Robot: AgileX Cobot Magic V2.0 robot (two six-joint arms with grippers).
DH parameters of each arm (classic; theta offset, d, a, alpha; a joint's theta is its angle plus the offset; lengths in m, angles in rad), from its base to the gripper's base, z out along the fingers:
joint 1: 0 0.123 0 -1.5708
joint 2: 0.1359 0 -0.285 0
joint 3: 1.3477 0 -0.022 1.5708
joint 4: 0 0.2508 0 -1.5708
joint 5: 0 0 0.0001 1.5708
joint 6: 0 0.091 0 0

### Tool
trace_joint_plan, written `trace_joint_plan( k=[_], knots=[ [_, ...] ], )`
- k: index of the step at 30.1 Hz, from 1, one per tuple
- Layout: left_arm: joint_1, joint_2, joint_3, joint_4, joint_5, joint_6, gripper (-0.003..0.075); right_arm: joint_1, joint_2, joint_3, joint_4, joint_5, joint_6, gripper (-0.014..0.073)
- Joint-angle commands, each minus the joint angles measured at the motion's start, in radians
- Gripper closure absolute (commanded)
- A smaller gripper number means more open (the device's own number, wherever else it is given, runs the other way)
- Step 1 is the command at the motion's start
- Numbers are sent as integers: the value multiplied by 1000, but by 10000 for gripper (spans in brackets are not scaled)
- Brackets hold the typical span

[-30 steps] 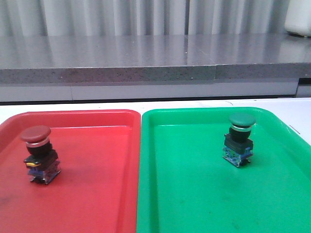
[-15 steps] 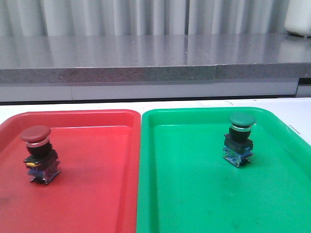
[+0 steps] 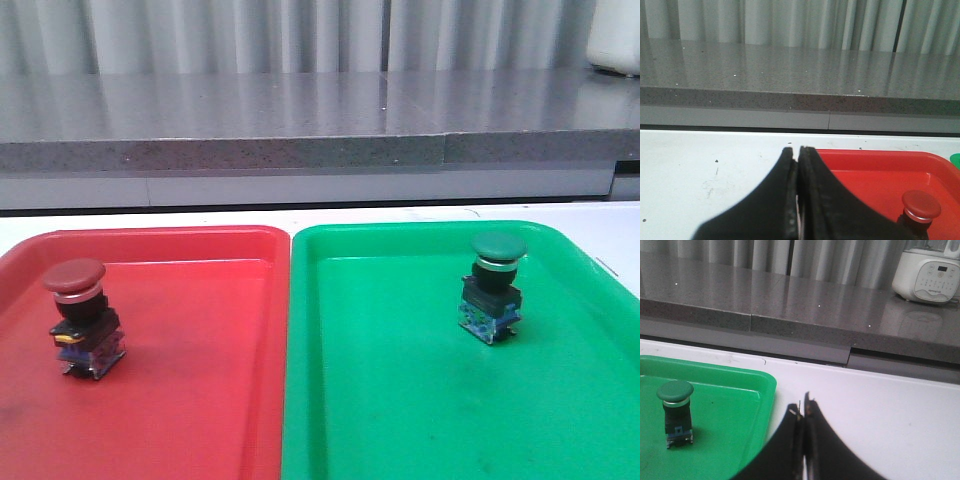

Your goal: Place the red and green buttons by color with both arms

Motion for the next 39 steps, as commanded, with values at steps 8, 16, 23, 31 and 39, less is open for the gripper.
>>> trace_joint_plan(
  k=[8, 16, 23, 31, 39],
  knots=[
    [2, -16, 24, -1, -87, -4, 740, -6, -18, -6, 43, -75, 3, 701],
    [2, -16, 24, -1, -87, -4, 740, -6, -18, -6, 119, -81, 3, 701],
    [2, -16, 24, -1, -87, -4, 740, -6, -18, -6, 119, -76, 3, 701],
    [2, -16, 24, -1, -87, -4, 740, -4, -18, -6, 119, -75, 3, 701],
    [2, -16, 24, -1, -87, -4, 740, -4, -18, -6, 119, -75, 3, 701]
  ],
)
